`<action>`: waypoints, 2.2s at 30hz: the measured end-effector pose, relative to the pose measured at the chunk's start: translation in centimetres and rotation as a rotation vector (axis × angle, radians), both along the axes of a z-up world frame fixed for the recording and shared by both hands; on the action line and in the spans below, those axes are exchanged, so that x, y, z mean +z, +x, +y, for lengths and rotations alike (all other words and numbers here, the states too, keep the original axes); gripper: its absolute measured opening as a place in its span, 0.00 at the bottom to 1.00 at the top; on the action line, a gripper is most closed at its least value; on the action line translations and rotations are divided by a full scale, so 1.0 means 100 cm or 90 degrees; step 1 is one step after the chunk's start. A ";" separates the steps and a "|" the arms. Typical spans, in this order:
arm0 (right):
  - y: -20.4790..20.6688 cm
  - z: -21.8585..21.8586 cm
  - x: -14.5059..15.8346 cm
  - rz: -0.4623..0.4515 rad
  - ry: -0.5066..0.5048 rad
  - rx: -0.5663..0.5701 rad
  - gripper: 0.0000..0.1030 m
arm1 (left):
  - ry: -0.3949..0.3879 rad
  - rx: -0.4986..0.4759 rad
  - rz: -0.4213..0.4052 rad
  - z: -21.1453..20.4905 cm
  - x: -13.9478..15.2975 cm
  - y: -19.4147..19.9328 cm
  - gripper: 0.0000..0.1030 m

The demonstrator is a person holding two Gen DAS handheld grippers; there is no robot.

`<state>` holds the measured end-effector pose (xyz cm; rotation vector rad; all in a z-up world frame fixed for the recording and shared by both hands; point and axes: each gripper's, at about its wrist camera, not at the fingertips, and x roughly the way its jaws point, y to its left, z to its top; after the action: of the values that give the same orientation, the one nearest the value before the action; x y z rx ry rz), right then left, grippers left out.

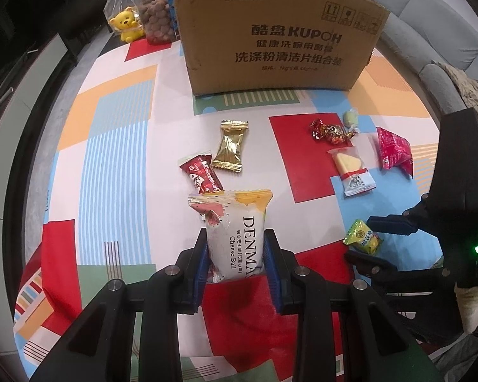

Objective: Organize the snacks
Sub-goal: 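Lift the DENMAS pack and green-yellow candy over the cardboard box with both tools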

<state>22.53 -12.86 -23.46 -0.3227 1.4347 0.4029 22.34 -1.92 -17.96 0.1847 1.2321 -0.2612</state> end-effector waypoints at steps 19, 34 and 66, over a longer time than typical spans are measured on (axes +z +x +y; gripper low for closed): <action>-0.012 0.001 0.038 -0.064 0.028 -0.065 0.20 | -0.005 0.008 -0.019 -0.001 0.018 -0.002 0.31; -0.002 -0.022 0.111 -0.155 0.084 -0.146 0.20 | -0.010 0.020 -0.073 -0.011 0.071 0.005 0.31; 0.068 -0.055 0.220 -0.340 0.148 -0.236 0.20 | -0.025 0.016 -0.220 -0.040 0.176 0.078 0.31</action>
<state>29.35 -18.32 -1.46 0.0316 0.8858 0.1581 30.17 -5.88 -0.38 0.1714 0.8855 -0.2206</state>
